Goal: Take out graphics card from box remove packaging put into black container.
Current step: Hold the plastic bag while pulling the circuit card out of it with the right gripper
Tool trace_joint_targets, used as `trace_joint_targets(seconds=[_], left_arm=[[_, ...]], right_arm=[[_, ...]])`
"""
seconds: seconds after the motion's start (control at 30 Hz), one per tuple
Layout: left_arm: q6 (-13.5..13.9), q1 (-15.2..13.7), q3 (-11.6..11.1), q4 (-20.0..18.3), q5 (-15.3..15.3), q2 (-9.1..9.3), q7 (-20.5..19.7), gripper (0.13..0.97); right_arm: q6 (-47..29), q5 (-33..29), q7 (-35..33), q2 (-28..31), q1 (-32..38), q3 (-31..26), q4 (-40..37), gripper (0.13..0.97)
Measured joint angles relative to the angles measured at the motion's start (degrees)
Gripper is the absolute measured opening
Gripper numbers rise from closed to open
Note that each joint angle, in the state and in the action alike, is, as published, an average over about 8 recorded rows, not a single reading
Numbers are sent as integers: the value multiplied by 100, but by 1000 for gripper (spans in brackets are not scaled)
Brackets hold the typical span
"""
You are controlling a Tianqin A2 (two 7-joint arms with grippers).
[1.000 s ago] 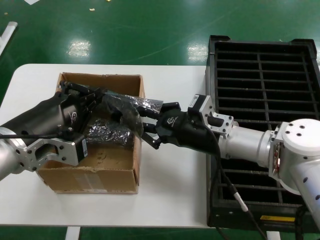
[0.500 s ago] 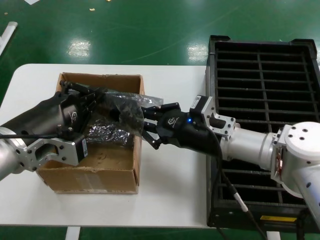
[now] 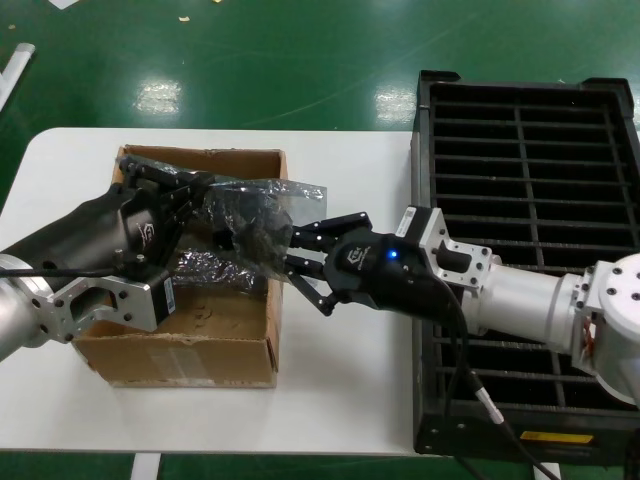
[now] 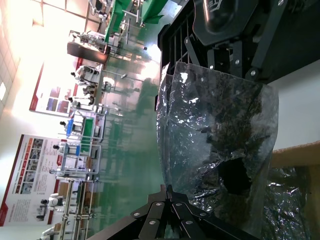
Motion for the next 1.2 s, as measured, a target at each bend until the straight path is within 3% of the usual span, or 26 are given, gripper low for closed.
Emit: trace_joint_targets(seconds=[0.6, 1.0, 1.2], left_arm=[[0, 0, 0, 0, 0, 0, 0, 138], [0, 0, 0, 0, 0, 0, 0, 138], [0, 0, 0, 0, 0, 0, 0, 138]], right_arm=[[143, -91, 195, 464, -273, -54, 821, 185], [157, -119, 225, 501, -311, -152, 945, 185], [203, -161, 453, 781, -510, -136, 1472, 185]])
